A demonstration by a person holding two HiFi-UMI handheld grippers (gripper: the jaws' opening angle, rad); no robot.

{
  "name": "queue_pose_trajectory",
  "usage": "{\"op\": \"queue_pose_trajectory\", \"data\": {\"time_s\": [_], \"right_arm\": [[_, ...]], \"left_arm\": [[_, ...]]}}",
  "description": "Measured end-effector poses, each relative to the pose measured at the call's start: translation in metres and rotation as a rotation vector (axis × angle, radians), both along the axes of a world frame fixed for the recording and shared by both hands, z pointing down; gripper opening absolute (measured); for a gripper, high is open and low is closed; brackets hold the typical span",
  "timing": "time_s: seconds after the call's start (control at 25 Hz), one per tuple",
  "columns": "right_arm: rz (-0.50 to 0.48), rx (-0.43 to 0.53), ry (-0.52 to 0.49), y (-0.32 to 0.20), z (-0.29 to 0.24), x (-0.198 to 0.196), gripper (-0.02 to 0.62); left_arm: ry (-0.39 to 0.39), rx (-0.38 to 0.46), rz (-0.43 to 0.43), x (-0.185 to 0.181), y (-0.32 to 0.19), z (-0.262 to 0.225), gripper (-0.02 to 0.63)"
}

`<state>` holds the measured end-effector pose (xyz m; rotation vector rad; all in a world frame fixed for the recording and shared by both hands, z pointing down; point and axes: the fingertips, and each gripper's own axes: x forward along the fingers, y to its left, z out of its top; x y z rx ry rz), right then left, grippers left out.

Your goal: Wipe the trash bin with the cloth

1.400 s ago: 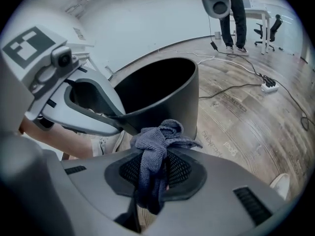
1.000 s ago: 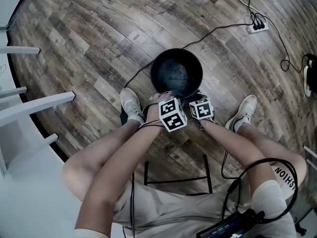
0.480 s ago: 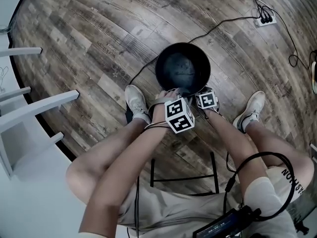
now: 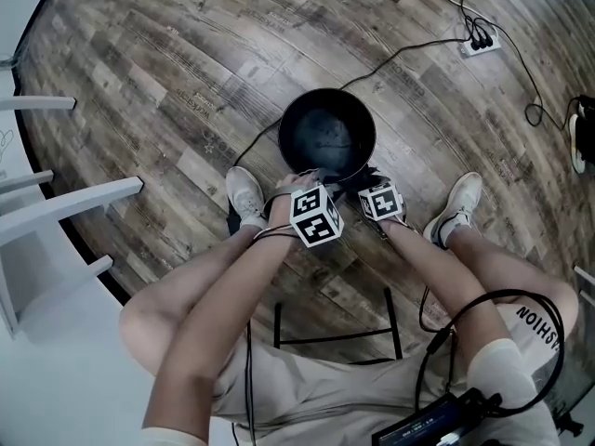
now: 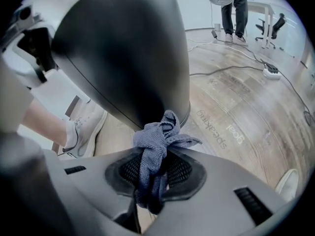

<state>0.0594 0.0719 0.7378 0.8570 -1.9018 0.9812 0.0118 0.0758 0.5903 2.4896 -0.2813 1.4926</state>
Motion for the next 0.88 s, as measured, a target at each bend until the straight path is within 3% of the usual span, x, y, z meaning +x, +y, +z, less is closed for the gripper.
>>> {"op": "queue_pose_trajectory", "data": {"time_s": [0.24, 0.44, 0.52, 0.6, 0.88], "right_arm": [[-0.044, 0.033, -0.071, 0.015, -0.058, -0.011, 0.077], [-0.049, 0.083, -0.092, 0.026, -0.091, -0.013, 0.077], [-0.030, 0.090, -0.099, 0.030, -0.101, -0.015, 0.077], [-0.022, 0.087, -0.109, 0.034, -0.111, -0.018, 0.077], [-0.003, 0.147, -0.131, 0.025, -0.147, -0.023, 0.077]], "left_arm": [[-0.075, 0.046, 0.077, -0.018, -0.002, -0.002, 0.114], [-0.188, 0.091, 0.237, -0.043, 0.002, 0.009, 0.114], [-0.192, 0.087, 0.222, -0.048, 0.000, 0.013, 0.114], [-0.190, 0.080, 0.187, -0.048, -0.005, 0.012, 0.074], [-0.192, 0.042, 0.127, -0.037, -0.003, 0.014, 0.067]]}}
